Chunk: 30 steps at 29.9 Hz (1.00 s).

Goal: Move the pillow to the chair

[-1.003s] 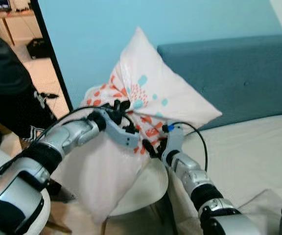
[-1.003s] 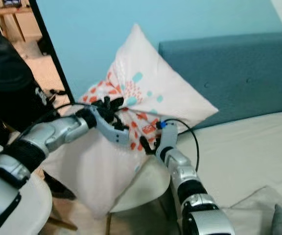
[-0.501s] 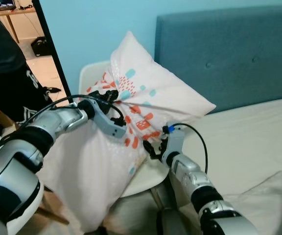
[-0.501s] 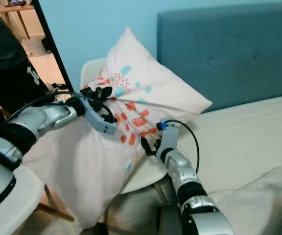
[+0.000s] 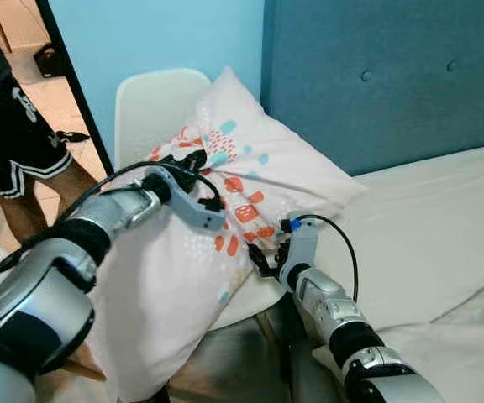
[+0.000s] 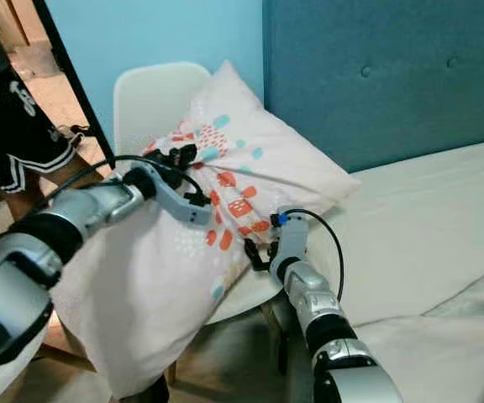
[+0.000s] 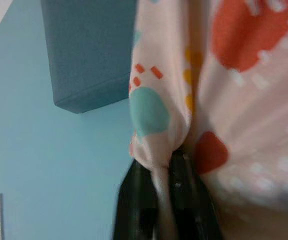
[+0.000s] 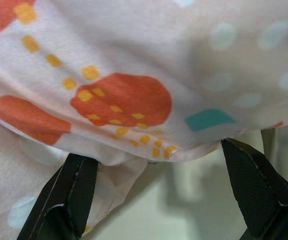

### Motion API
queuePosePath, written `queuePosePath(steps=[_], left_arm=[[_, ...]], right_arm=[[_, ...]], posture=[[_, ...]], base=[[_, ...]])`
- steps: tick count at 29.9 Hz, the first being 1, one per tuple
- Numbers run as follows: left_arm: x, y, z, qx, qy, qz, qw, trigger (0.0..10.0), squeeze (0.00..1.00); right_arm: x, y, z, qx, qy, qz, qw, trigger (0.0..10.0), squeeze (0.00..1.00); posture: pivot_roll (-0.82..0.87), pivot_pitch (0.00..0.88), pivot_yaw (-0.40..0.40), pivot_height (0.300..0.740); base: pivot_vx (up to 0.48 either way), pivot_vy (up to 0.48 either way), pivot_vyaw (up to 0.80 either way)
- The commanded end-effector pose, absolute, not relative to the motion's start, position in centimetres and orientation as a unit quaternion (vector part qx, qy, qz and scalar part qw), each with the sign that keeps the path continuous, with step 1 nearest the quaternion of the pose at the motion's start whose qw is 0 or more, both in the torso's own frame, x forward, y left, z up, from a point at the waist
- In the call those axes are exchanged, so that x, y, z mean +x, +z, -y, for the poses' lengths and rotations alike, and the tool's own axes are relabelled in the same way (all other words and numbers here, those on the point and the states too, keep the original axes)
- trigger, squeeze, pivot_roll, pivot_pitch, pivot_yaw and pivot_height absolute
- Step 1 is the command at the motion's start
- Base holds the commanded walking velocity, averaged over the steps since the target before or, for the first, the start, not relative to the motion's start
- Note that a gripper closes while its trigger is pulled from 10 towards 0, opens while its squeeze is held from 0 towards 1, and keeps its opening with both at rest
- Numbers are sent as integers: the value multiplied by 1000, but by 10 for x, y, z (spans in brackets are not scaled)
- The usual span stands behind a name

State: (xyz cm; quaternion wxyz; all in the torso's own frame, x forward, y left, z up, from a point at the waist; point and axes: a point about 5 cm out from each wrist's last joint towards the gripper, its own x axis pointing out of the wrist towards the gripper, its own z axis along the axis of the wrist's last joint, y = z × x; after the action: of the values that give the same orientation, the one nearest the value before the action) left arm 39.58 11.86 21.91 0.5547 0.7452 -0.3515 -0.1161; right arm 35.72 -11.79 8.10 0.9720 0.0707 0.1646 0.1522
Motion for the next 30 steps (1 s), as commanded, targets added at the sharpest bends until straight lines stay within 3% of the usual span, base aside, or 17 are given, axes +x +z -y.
queuePosePath(steps=[1,7,9,11,14,16,17,18,19,20,21,22,23,25,26,27,30], left_arm=[[399,227,-125,736,-80,347,575,10000,1000],[402,225,-136,729,-55,312,608,10000,1000],[403,226,-145,721,-37,297,625,10000,1000],[402,234,-171,687,25,281,669,10000,1000],[401,238,-182,669,50,279,687,10000,1000],[398,241,-193,629,72,274,724,10000,1000],[395,237,-196,586,71,267,761,10000,1000],[395,237,-196,586,71,267,761,10000,1000],[392,230,-198,541,66,255,799,10000,1000],[392,230,-198,541,66,255,799,10000,1000],[382,202,-193,395,41,207,894,10000,1000],[382,202,-193,395,41,207,894,10000,1000],[369,178,-187,258,33,175,950,10000,1000],[369,178,-187,258,33,175,950,10000,1000],[362,169,-186,205,41,162,964,10000,0],[355,159,-185,152,56,151,975,10000,0],[348,152,-184,107,70,141,982,10000,0]], right_arm=[[356,78,117,74,150,-174,971,10000,0],[355,77,118,73,148,-175,971,10000,0],[355,77,118,73,147,-175,971,10000,0],[355,77,118,73,147,-174,971,10000,0],[355,77,117,73,148,-174,971,10000,0],[356,78,117,73,148,-173,971,10000,0],[356,78,117,73,149,-172,971,10000,0],[356,78,117,73,149,-172,971,10000,0],[357,79,117,73,149,-172,971,10000,0],[357,79,117,73,149,-172,971,10000,0],[357,81,115,81,157,-167,970,10000,0],[357,81,115,81,157,-167,970,10000,0],[358,83,113,88,163,-159,970,10000,0],[358,83,113,88,163,-159,970,10000,0],[359,85,112,97,169,-151,969,10000,0],[360,89,113,111,171,-140,969,10000,0],[360,92,114,121,173,-131,969,10000,0]], posture=[[-151,63,42,555],[-153,64,48,555],[-149,65,47,555],[-143,61,43,555],[-136,60,41,555],[-130,58,41,555],[-123,59,37,555],[-123,59,37,555],[-118,59,35,555],[-118,59,35,555],[-112,59,32,555],[-112,59,32,555],[-107,59,29,555],[-107,59,29,555],[-106,59,28,555],[-103,58,29,560],[-100,57,28,565]], base=[[0,0,0],[0,0,0],[0,0,0],[0,0,0],[0,0,0],[0,0,0],[0,0,0],[0,0,0],[0,0,0],[0,0,0],[0,0,0],[0,0,0],[0,0,0],[0,0,0],[0,0,0],[0,0,0],[0,0,0]])
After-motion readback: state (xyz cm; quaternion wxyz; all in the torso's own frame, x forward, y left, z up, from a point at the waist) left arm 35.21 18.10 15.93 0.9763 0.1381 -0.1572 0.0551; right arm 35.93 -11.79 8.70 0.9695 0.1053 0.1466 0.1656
